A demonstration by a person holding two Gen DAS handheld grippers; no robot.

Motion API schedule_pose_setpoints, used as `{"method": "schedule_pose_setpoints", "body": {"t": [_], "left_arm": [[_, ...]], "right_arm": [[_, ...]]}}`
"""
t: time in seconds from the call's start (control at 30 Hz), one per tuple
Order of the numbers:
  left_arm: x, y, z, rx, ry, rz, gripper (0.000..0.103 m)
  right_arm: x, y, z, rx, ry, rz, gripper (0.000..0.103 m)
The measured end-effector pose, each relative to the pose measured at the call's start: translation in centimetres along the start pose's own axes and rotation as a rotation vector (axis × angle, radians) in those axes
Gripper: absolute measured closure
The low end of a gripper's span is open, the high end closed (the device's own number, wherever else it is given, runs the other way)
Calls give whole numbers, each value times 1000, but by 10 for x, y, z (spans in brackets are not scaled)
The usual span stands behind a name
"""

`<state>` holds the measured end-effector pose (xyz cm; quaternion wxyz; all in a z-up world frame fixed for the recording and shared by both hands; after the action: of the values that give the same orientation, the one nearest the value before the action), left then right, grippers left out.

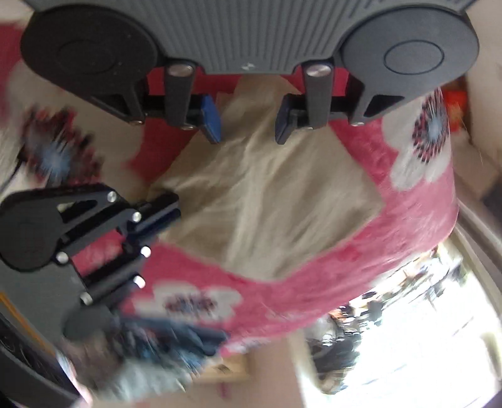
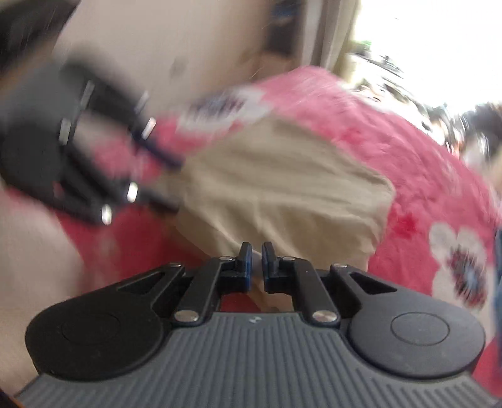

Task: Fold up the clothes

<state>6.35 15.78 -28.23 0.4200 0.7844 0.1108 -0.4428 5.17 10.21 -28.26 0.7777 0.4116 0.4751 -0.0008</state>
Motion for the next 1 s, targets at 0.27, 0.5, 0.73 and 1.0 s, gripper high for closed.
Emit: {"method": "schedule_pose_setpoints", "body": {"t": [0.27, 0.5, 0.73, 1.0], "left_arm": [[16, -13, 3, 118, 36, -12, 65], [10, -14, 8, 163, 37, -2, 63], [3, -12, 10, 199, 41, 7, 63], [4, 1, 23, 254, 27, 36, 61]], "right_arm": [[21, -16, -21, -341, -96, -31, 100], [-1, -6, -29, -374, -47, 63, 72], [24, -7, -34, -523, -65, 31, 74], [22, 3, -25, -469, -85, 48, 97]]}}
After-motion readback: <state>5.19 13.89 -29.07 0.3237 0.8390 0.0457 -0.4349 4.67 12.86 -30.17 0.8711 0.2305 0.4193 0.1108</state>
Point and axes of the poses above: each gripper's, at about its wrist camera, not at the fingertips, and x roughly the way its jaws point, z to its right, y to its top, the point moved 10 cm from there along x, roughly the way its jaws point, and after that the axes turned 1 degree about -y, right-handed, at the moved point
